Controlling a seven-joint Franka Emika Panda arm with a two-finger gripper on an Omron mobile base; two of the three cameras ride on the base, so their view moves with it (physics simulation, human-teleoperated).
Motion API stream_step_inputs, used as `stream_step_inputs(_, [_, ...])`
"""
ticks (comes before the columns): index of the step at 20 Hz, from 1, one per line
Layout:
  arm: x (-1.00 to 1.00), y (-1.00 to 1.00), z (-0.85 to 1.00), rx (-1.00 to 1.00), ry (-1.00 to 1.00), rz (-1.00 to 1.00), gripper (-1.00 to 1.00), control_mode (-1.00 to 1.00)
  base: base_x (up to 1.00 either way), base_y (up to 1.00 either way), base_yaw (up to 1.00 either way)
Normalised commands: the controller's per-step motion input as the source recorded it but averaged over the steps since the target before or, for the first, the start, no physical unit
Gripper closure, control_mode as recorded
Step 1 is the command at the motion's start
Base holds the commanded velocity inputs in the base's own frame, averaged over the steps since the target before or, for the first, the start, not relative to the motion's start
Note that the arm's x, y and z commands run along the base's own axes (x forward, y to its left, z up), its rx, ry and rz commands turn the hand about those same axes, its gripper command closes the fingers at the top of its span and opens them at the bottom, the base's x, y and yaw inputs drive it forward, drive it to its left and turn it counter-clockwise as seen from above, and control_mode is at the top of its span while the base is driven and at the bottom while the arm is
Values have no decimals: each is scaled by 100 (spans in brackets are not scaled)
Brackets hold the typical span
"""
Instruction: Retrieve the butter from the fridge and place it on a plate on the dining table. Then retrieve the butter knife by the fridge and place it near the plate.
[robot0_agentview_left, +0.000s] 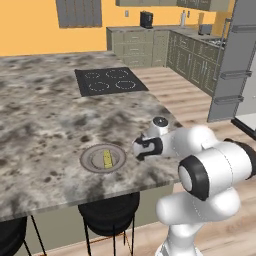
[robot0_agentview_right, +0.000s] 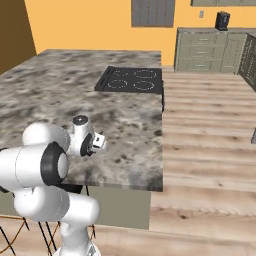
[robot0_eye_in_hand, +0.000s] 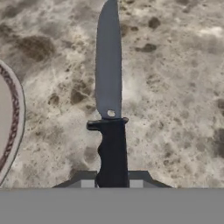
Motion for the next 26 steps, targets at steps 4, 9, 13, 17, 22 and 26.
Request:
stream_step_inputs(4, [11,7,-50,-2,1,0,100,-100,0,0,0])
stream_step_inputs(9, [10,3,-32,0,0,0,100,-100,0,0,0])
stream_step_inputs(13, [5,0,-13,0,0,0,-100,-100,0,0,0])
stream_step_inputs(17, [4,0,-2,0,0,0,-100,-100,0,0,0])
stream_step_inputs(22, [1,0,0,0,0,0,-100,-100,0,0,0])
stream_step_inputs(26, [0,0,11,0,1,0,-100,-100,0,0,0])
